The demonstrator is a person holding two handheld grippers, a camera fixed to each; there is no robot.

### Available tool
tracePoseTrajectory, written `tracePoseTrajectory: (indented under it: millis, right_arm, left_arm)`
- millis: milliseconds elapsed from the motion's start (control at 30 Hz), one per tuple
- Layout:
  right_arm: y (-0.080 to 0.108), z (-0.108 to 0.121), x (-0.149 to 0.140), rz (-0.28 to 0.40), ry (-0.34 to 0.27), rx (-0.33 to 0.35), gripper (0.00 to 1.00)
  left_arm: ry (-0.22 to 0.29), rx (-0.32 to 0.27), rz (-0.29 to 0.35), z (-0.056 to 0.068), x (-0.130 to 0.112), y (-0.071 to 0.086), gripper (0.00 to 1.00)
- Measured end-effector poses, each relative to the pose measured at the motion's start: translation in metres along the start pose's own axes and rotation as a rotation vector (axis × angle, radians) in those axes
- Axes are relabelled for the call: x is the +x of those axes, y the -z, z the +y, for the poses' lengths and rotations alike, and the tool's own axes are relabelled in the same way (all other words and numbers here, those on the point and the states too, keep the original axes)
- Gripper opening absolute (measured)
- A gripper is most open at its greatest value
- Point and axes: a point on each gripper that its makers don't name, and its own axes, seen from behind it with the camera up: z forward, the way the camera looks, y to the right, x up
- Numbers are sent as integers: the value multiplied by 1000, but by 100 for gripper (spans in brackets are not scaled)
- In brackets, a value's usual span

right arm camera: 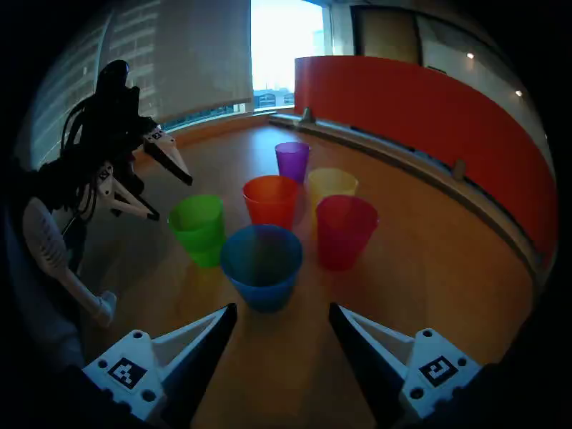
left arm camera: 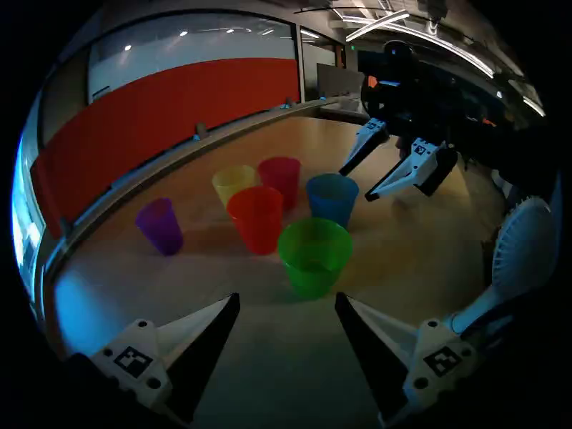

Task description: Pour water

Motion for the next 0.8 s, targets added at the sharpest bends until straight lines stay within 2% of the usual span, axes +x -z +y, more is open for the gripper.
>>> tracePoseTrajectory:
  millis: [300,667,800]
  right_arm:
    - [39,26,-6,55,-74,-124,100]
    - [77,54,5,202,-134,-314,100]
    - [87,63,3,244,-157,-383,100]
  left_arm:
    - [47,126,72,-17,9,18,100]
    - [102,283,161,-34,14,32,100]
    - [149,321,196,-40,14,37,99]
